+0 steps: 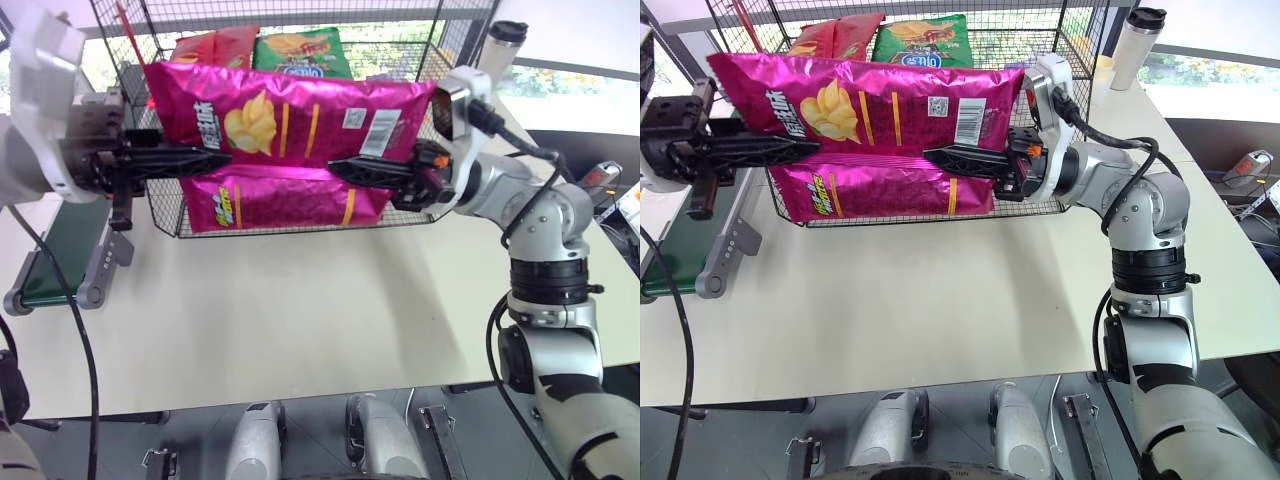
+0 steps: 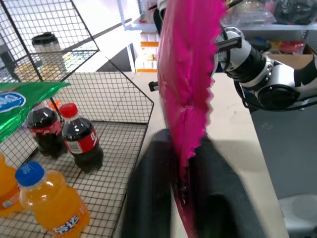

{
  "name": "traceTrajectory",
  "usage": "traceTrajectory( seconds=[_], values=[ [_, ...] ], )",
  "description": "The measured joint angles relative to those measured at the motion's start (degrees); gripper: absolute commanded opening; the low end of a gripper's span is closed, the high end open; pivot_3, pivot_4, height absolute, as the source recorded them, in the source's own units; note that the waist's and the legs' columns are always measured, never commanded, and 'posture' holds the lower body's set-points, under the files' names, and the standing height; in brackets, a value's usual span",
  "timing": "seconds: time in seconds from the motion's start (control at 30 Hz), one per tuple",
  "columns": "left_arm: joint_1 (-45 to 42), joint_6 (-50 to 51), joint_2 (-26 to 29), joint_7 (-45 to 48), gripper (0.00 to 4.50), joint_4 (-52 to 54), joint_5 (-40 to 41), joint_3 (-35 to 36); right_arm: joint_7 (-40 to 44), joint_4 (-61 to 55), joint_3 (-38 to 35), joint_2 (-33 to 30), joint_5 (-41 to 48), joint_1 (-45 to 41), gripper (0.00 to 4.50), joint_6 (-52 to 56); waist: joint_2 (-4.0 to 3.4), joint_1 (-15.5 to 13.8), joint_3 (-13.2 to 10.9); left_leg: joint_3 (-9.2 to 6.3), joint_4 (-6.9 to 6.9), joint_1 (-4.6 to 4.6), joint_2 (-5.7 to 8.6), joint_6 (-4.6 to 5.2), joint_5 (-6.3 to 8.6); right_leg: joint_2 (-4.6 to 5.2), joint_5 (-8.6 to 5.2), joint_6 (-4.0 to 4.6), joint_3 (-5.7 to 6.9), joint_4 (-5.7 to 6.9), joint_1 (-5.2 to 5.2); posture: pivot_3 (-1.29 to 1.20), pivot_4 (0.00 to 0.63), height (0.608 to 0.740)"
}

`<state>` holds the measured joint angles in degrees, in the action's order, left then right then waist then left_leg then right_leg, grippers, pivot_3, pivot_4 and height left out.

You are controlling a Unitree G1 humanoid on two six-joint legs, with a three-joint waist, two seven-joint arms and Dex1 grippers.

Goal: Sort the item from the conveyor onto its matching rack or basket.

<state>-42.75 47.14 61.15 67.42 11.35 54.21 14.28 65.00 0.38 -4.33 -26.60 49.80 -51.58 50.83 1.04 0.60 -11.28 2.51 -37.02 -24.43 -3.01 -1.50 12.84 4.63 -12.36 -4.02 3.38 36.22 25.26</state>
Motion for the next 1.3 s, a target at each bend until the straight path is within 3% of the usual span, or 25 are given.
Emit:
traceTrajectory(
  seconds=[0.2, 0.23, 0.37, 0.5, 0.63, 0.8, 0.97, 1.1, 1.3],
  values=[
    [2.32, 1.1, 0.03, -0.45, 4.35, -0.12, 0.1, 0.54, -2.98, -1.5, -0.77, -0.41, 0.05, 1.17, 0.0, -0.01, 0.0, 0.04, 0.0, 0.0, 0.0, 0.0, 0.0, 0.0, 0.0, 0.0, 0.0, 0.0, 0.0, 0.0, 0.0, 0.0, 0.15, 0.74],
    [2.59, 1.08, -0.02, -1.1, 4.47, -0.16, 0.07, 0.83, -3.74, -2.17, -1.11, -0.46, 0.16, 1.44, 0.0, -0.01, 0.0, 0.01, 0.0, 0.0, 0.0, 0.0, 0.0, 0.0, 0.0, 0.0, 0.0, 0.0, 0.0, 0.0, 0.0, 0.0, 0.15, 0.74],
    [4.09, -0.49, -0.93, -4.75, 4.47, -1.71, -2.06, 2.96, -7.04, -4.99, -2.86, -1.63, 0.69, 3.14, 0.0, 0.0, 0.0, -0.05, 0.0, 0.01, -0.01, 0.0, 0.0, 0.0, 0.0, 0.01, 0.0, 0.0, -0.01, 0.0, 0.0, 0.0, 0.15, 0.74],
    [8.14, -1.85, -2.36, -9.01, 4.47, -3.44, -5.03, 5.53, -12.53, -8.52, -9.15, -7.5, 1.01, 6.22, 0.0, -0.01, 0.0, -0.42, 0.0, 0.02, -0.01, -0.03, 0.01, 0.0, 0.0, 0.04, 0.0, 0.0, -0.01, -0.05, 0.0, 0.0, 0.15, 0.74],
    [8.43, -1.83, -11.01, -21.13, 4.47, 0.86, -5.91, 6.62, -18.33, -9.82, -15.97, -14.21, -2.35, 6.75, 0.0, -4.23, 0.04, -1.32, 0.01, 0.07, -0.07, -0.01, 0.03, 0.0, 0.0, 0.05, 0.02, -0.02, -0.07, -0.06, -0.03, 0.0, 0.15, 0.74],
    [9.25, 0.72, -15.23, -29.99, 4.47, 7.48, -3.68, 6.91, -23.38, -9.0, -17.5, -15.42, -8.06, 5.83, 0.0, -12.0, 0.04, -0.9, 0.02, 0.11, -0.06, 0.03, 0.02, 0.0, 0.0, 0.03, 0.06, -0.08, -0.14, -0.03, -0.01, 0.0, 0.15, 0.74],
    [9.38, 0.92, -17.42, -33.89, 4.47, 8.96, -4.04, 5.79, -30.99, -0.97, -8.02, -15.05, -29.18, 1.37, 0.0, -32.0, 0.04, -0.55, 0.02, 0.12, -0.07, 0.05, 0.03, 0.0, 0.0, 0.01, 0.06, -0.08, -0.14, -0.03, -0.01, 0.0, 0.15, 0.74],
    [11.08, 0.73, -19.42, -35.59, 4.47, 10.49, -4.84, 4.36, -36.6, 10.61, 1.89, -10.21, -43.17, -2.19, 0.0, -45.77, 0.04, 0.13, 0.02, 0.12, -0.06, 0.0, 0.04, 0.01, -0.01, 0.02, 0.07, -0.1, -0.16, -0.04, 0.02, 0.0, 0.15, 0.74],
    [13.87, 0.42, -20.26, -38.04, 4.47, 12.23, -5.16, 4.79, -48.98, 23.87, 11.17, -9.97, -62.84, -8.38, 0.0, -53.08, 0.05, 0.15, 0.01, 0.15, -0.06, -0.08, 0.06, 0.0, -0.02, 0.05, 0.07, -0.13, -0.2, -0.09, 0.08, 0.0, 0.15, 0.74]
  ],
)
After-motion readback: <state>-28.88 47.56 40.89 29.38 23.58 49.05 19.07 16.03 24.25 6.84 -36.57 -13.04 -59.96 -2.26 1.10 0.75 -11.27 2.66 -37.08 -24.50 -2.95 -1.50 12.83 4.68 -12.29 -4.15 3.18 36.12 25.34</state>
